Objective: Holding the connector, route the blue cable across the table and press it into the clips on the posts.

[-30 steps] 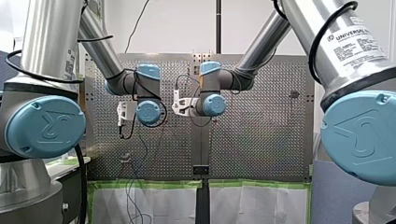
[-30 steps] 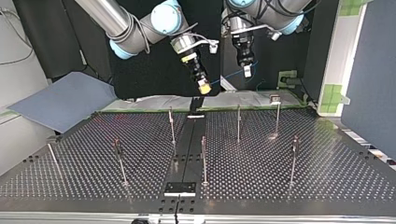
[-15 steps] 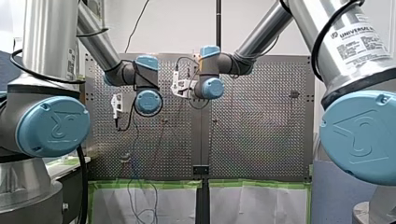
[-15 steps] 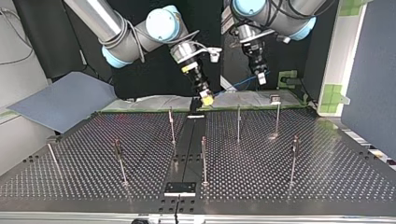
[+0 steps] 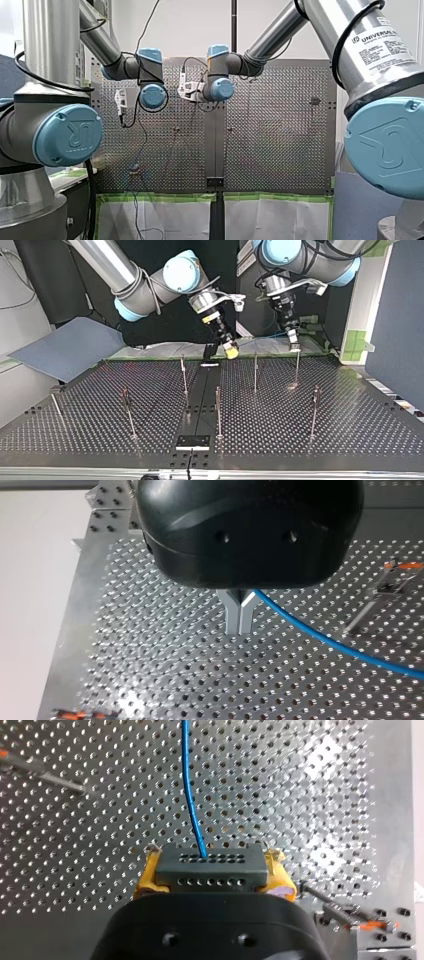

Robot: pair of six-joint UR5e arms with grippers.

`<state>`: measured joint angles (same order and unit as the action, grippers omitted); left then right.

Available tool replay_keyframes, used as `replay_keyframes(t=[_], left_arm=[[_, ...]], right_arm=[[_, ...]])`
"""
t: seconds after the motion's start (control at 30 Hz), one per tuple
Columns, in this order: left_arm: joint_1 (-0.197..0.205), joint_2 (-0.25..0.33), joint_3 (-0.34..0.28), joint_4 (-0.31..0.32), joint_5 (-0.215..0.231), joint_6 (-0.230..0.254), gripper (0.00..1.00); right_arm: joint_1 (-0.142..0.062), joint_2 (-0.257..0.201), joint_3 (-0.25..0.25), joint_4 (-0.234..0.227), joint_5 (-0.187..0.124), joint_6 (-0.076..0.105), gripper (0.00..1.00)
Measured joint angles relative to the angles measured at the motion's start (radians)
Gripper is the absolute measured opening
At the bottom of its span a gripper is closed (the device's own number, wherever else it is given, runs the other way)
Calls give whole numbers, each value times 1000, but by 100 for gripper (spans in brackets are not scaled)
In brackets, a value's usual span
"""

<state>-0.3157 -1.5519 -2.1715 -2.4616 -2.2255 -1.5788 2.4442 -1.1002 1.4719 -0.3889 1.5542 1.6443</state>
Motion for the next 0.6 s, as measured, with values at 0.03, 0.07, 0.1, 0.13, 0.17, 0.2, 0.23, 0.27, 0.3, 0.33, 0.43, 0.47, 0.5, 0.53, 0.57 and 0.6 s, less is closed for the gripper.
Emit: replay_keyframes(t=[0.03,0.07,0.1,0.13,0.17,0.2,0.23,0.27,0.3,0.33,0.43,0.47,0.5,0.53,0.57,0.6], left_arm=[[4,0,10,-10,-1,-4,0],[7,0,17,-17,-1,-5,0],[9,0,22,-22,-2,-7,0],[12,1,30,-28,-3,-8,0],[15,1,35,-34,-5,-8,0],[18,2,41,-39,-7,-8,0],[22,2,47,-46,-11,-8,0],[25,2,51,-50,-14,-7,0],[28,2,55,-53,-16,-6,0],[31,2,60,-57,-19,-5,0],[40,2,72,-68,-22,-3,0],[43,2,77,-73,-22,-2,0],[46,2,83,-78,-21,-1,0],[50,2,91,-85,-20,1,0],[52,3,97,-89,-19,2,0],[54,3,103,-92,-17,3,0]], right_arm=[[1,0,-8,8,-1,0,0],[2,0,-16,16,-1,1,0],[2,0,-27,27,-2,2,0],[3,0,-36,36,-2,3,0],[3,1,-46,46,-3,3,0],[3,1,-54,54,-3,4,0],[2,1,-61,61,-3,5,0],[2,1,-72,72,-4,8,0],[1,1,-80,79,-4,9,0],[0,1,-87,87,-4,11,0],[-3,2,-114,105,-11,17,0],[-4,2,-124,109,-15,20,0],[-4,2,-132,112,-18,23,0],[-4,3,-140,114,-20,25,0],[-4,3,-148,117,-22,27,0],[-4,4,-158,121,-24,30,0]])
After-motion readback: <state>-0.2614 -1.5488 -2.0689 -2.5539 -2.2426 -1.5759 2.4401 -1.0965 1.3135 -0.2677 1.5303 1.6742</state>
